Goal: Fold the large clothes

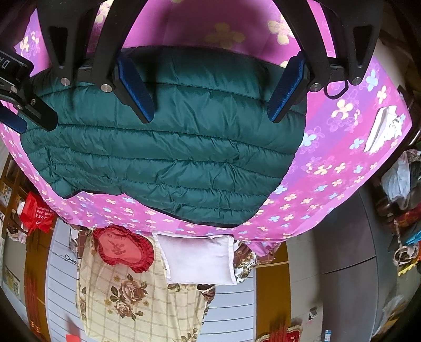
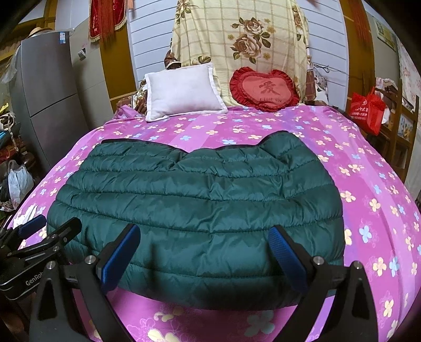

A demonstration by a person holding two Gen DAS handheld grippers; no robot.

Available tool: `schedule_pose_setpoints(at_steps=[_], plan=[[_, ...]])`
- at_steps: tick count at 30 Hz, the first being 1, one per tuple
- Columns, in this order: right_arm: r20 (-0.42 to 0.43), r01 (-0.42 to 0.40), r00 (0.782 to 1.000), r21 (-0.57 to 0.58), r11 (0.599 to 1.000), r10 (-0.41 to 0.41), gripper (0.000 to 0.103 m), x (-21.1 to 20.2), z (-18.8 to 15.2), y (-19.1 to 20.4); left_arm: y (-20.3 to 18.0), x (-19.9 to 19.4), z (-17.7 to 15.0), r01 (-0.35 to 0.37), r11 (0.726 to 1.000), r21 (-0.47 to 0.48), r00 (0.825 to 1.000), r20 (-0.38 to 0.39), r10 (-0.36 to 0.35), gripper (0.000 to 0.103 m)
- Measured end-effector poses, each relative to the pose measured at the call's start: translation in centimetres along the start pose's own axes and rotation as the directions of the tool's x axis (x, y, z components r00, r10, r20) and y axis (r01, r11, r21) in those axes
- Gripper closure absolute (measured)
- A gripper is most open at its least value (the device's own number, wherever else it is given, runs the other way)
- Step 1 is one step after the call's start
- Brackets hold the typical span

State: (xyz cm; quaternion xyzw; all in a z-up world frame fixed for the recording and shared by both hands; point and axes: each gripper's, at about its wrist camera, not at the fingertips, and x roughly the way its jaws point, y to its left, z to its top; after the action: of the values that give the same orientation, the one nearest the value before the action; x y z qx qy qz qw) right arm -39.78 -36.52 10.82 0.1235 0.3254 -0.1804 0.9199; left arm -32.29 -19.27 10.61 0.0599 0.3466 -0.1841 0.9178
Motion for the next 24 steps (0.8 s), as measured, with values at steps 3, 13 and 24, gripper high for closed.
schedule_pose_setpoints(at_steps=[3,13,24], plan=[[-0.005,-0.002,1.0,0.001,1.0,0.002,0.003,0.13,-0.07,0.0,-0.08,0.15,-0.09,0.003,1.0,-0.001,1.0,-0.004,-0.003,0.031],[-0.011,-0.004,1.0,0.003,1.0,0.004,0.003,0.35,-0.13,0.05,-0.19,0.28,-0.18,0.003,1.0,0.001,1.0,-0.009,-0.003,0.031],[-0.023,-0.005,1.0,-0.004,1.0,0.005,0.003,0.74,-0.13,0.33,-0.14,0.42,-0.2,0.006,1.0,-0.002,1.0,-0.013,-0.006,0.031]])
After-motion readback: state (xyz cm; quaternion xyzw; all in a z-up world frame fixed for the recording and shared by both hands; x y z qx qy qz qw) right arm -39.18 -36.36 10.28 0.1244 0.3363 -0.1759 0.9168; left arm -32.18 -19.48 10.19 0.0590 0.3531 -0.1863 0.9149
